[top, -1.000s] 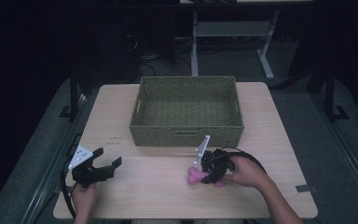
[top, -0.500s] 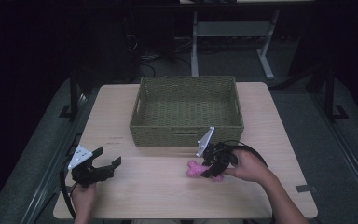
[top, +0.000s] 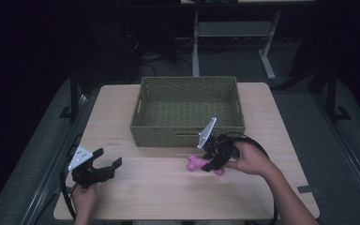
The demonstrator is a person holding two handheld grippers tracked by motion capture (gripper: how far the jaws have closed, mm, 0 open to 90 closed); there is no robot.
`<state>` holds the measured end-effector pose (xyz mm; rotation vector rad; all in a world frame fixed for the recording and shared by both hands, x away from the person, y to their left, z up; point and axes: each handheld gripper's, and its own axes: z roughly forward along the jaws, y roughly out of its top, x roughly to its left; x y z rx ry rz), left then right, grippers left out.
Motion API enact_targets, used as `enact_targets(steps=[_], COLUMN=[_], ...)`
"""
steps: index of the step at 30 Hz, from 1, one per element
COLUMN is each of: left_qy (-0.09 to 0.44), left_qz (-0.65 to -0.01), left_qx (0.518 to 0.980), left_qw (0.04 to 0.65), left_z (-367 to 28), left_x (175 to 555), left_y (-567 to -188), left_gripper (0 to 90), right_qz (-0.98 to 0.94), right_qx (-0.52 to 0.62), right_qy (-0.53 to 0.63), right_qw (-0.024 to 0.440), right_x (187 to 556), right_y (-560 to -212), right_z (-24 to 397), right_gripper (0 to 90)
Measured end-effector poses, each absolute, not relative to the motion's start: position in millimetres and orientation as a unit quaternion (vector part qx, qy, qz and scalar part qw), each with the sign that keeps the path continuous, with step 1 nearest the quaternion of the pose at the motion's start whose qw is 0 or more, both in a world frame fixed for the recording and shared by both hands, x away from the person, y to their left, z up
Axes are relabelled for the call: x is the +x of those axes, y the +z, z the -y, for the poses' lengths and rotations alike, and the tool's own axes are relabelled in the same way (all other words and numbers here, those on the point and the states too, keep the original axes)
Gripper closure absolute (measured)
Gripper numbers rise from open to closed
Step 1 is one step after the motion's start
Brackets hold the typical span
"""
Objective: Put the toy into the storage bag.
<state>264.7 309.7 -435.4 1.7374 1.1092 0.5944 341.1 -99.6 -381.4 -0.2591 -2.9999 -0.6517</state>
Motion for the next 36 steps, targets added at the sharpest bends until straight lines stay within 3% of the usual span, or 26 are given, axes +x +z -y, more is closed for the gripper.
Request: enact_targets(steps=[36], left_qy=[0.243], left_qz=[-0.456], left_qx=[0.708], left_qw=[0.481], left_z=[-312], left_x=[264], left_y=[-435], left_gripper=[12.8], right_qz=[0.97], right_qx=[-0.086], right_qy=[-0.227], right_qw=[0.017], right_x=[371], right_y=[-328], right_z=[97], right_gripper=[58.5])
